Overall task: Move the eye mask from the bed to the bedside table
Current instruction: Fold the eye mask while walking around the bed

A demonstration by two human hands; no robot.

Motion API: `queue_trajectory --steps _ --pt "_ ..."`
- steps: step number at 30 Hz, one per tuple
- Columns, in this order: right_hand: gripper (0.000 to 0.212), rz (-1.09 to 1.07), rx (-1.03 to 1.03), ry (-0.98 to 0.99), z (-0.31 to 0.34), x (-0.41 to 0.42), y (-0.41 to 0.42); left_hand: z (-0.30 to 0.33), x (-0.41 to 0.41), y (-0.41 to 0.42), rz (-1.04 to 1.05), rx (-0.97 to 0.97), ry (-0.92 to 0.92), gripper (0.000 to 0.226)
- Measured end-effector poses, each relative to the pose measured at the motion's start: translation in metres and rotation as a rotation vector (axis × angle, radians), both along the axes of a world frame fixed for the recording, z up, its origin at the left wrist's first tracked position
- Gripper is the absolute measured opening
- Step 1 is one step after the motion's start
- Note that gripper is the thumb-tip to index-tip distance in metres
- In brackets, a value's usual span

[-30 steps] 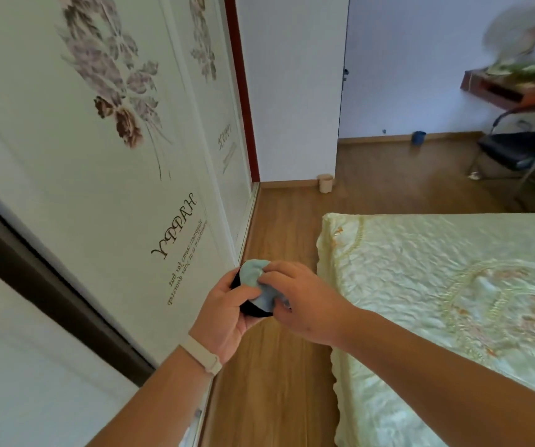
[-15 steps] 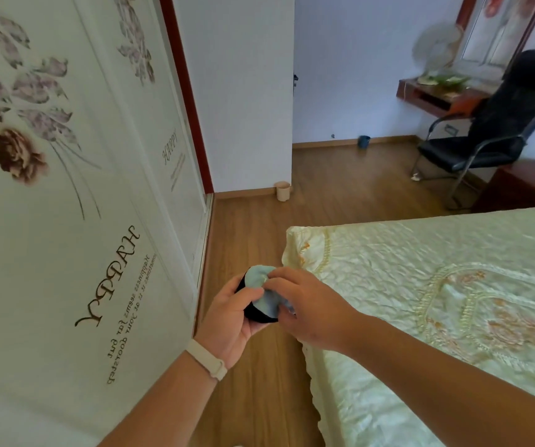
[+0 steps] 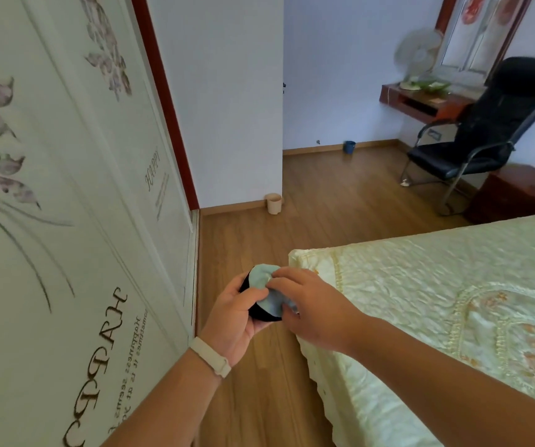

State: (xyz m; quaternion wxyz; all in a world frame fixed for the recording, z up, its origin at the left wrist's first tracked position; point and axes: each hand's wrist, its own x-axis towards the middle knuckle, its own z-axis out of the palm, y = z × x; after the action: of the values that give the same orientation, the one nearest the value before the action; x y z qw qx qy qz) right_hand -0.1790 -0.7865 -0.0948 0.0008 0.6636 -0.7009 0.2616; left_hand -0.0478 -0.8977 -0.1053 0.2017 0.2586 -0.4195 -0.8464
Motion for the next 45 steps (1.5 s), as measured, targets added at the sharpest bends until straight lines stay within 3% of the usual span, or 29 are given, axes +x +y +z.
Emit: queue_trajectory --steps 18,29,45 --pt "0.04 0.053 -0.033 0.049 0.005 -0.242 -0.145 0.016 -0.231 -0.138 0.041 -0.063 -0.011 0.034" --pt "0.042 0.105 -0.027 0.039 -0.009 -0.325 -0.233 0.009 -0.306 -0.218 0.09 -0.053 -0.048 0.034" --pt "0.042 0.039 0.012 0.067 -0.008 -0.407 -0.491 0.005 -0.394 -0.484 0.02 -0.056 -0.046 0.041"
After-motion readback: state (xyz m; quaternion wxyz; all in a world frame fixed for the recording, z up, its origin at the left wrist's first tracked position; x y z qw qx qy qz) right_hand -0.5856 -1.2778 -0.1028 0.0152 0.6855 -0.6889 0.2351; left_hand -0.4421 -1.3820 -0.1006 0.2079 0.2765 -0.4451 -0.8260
